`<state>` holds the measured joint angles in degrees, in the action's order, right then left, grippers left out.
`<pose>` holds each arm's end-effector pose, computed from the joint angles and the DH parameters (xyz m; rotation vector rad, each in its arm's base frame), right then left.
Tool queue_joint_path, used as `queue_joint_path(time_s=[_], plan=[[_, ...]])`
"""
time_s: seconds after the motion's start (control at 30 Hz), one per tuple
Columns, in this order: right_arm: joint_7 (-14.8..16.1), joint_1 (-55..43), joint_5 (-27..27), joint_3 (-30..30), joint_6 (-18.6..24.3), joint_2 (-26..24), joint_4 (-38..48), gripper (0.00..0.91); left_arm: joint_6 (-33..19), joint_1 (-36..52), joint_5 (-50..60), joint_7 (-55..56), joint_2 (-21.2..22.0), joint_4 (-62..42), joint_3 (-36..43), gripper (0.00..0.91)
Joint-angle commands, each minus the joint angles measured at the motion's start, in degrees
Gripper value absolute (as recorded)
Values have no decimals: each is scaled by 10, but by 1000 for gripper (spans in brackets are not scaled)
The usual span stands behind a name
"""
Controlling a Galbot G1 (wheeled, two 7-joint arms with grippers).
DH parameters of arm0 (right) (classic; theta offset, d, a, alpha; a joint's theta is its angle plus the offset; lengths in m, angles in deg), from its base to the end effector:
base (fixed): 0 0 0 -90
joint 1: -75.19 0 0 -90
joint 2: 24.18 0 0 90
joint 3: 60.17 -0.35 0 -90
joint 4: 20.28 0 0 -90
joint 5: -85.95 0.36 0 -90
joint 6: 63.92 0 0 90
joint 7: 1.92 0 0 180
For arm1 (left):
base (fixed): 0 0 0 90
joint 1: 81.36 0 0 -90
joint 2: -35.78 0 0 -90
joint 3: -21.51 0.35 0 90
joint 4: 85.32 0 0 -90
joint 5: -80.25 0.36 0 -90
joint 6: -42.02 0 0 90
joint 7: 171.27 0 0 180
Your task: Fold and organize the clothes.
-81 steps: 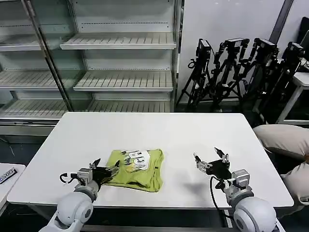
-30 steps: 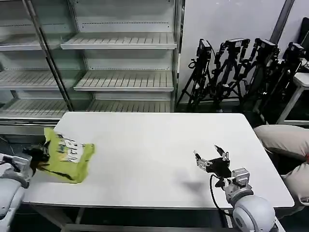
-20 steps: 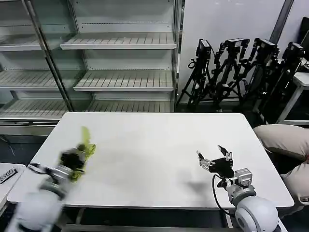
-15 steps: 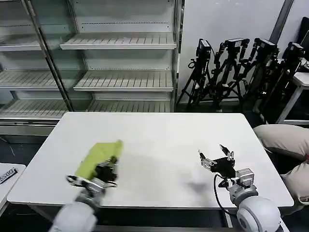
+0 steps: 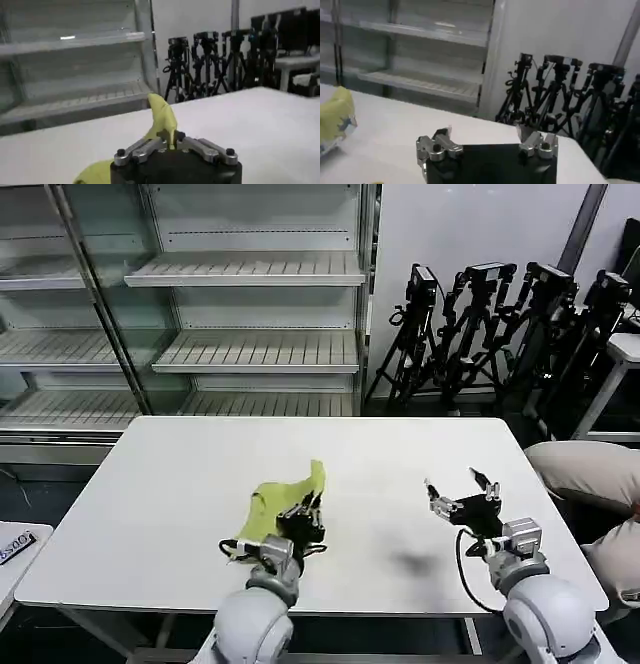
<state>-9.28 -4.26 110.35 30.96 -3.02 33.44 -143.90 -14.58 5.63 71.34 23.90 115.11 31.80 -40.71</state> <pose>0.2708 -0.0757 -0.1831 0.2097 -2.9551 0.2745 0.2721 -0.1123 -0.2249 -0.4157 -2.8788 -0.1337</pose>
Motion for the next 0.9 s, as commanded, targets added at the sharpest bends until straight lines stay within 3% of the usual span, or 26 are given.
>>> queue_joint_path(time_s=[0.03, 0.13, 0.2, 0.27, 0.33, 0.43, 0.6, 0.73, 0.9], plan=[[4, -49, 15, -28, 2, -8, 35, 907, -2, 72, -158, 66, 38, -8, 12, 907], [4, -52, 9, -18, -2, 2, 44, 907, -3, 107, -184, 59, 7, -18, -51, 907], [8, -55, -2, -12, 1, 13, 51, 907, -4, 118, -172, 29, -36, -31, -109, 907], [11, -57, -10, -9, 4, 21, 54, 907, -34, 105, -63, -74, -97, -76, -179, 907], [10, -58, -11, -6, 4, 30, 59, 907, -185, 85, 68, -184, -142, -158, -255, 907], [8, -64, -16, 3, 11, 40, 75, 907, -221, 64, 79, -253, -177, -206, -315, 907], [23, -72, -59, 13, 16, 55, 93, 907, -224, 42, 45, -282, -196, -201, -341, 907], [61, -73, -104, 21, 66, 70, 111, 907, -222, 40, 32, -277, -189, -196, -333, 907], [61, -70, -144, 38, 91, 87, 128, 907, -222, 38, 23, -275, -178, -190, -327, 907]])
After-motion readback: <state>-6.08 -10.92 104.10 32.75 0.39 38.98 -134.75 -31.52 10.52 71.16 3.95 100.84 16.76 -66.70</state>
